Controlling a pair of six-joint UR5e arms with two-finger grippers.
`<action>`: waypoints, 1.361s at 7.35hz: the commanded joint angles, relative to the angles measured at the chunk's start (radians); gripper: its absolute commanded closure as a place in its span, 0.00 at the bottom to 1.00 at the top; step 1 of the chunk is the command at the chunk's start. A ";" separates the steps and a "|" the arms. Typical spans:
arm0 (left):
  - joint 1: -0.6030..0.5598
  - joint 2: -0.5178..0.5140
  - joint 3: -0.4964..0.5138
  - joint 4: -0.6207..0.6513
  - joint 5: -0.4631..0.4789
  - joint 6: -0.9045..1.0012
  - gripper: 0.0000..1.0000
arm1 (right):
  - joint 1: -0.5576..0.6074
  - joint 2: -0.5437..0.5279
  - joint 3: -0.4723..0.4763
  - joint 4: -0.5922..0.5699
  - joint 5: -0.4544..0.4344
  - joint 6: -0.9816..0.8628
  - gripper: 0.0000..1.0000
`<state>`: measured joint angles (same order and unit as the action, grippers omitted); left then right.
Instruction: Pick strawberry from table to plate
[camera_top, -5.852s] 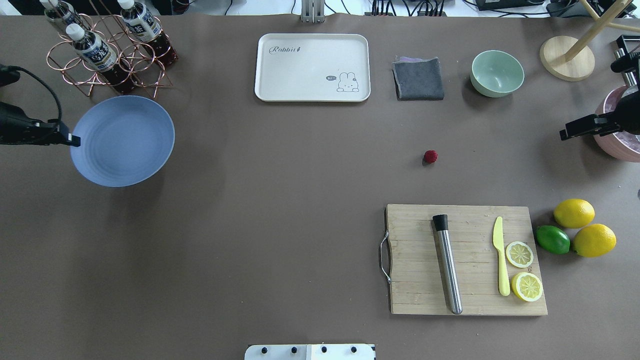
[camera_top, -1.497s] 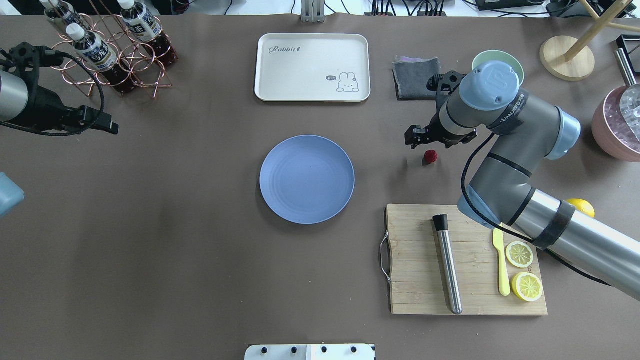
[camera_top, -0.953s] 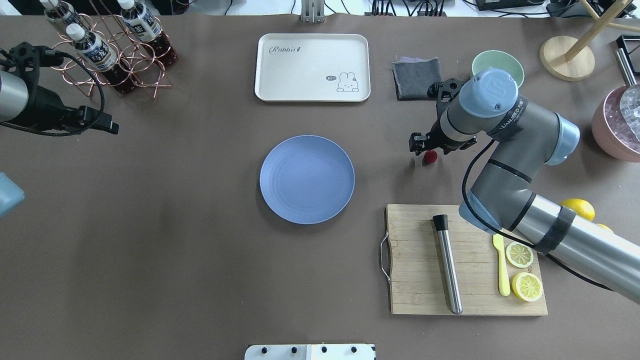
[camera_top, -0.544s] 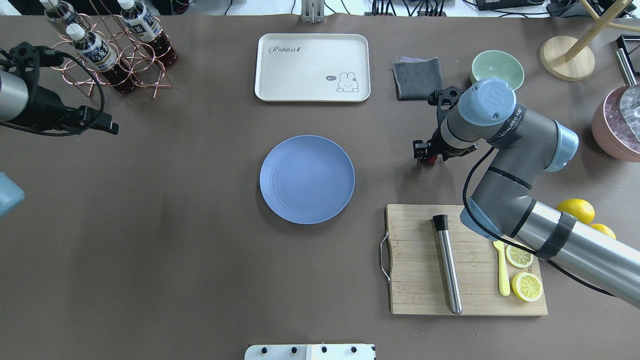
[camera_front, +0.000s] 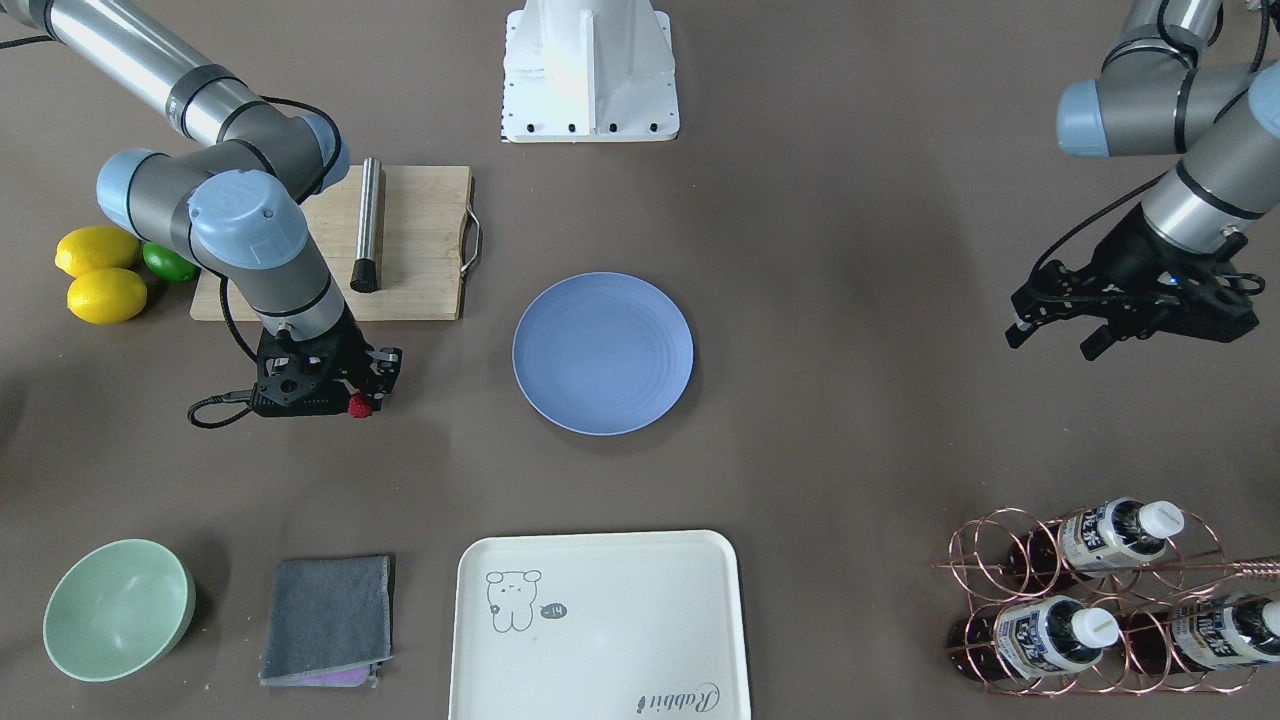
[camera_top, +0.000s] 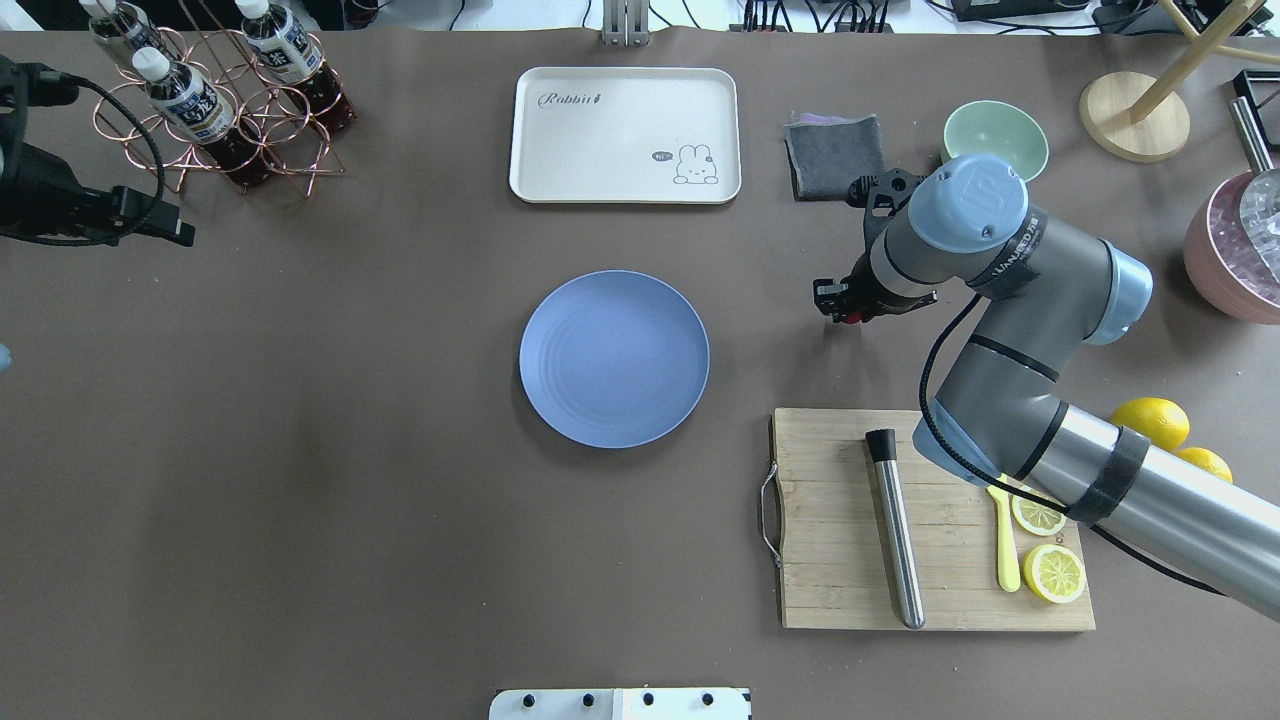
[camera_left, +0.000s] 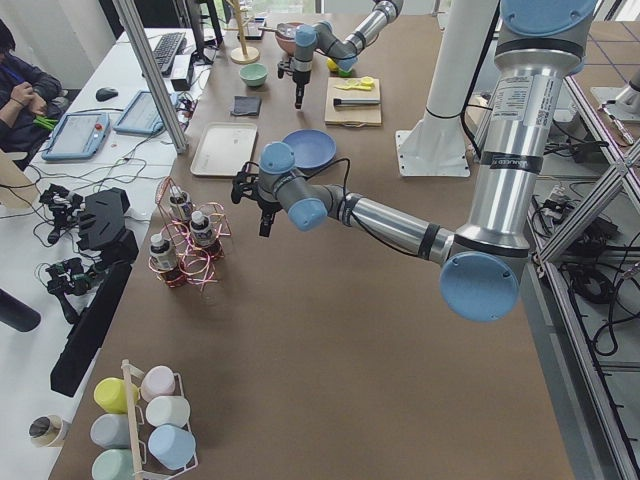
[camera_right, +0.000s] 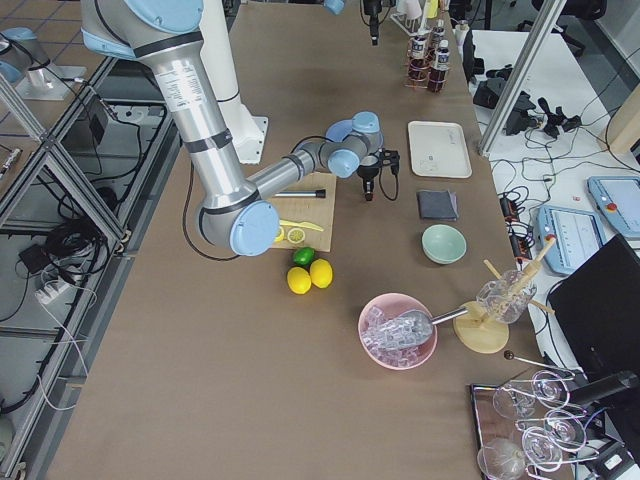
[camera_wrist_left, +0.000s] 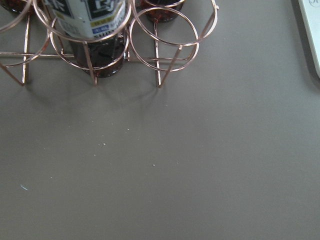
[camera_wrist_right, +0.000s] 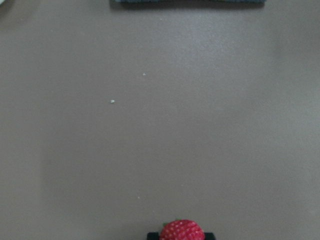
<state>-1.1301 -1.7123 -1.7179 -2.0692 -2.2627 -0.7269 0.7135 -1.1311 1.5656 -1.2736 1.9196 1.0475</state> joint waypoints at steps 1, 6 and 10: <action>-0.191 0.010 0.014 0.171 -0.101 0.299 0.02 | -0.003 0.023 0.022 -0.012 0.006 0.003 1.00; -0.455 0.067 0.027 0.572 -0.097 0.757 0.02 | -0.080 0.223 0.013 -0.145 -0.017 0.184 1.00; -0.455 0.224 0.049 0.506 -0.095 0.782 0.02 | -0.213 0.348 -0.065 -0.184 -0.141 0.299 1.00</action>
<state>-1.5846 -1.5262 -1.6855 -1.5300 -2.3624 0.0455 0.5403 -0.8252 1.5385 -1.4466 1.8186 1.3187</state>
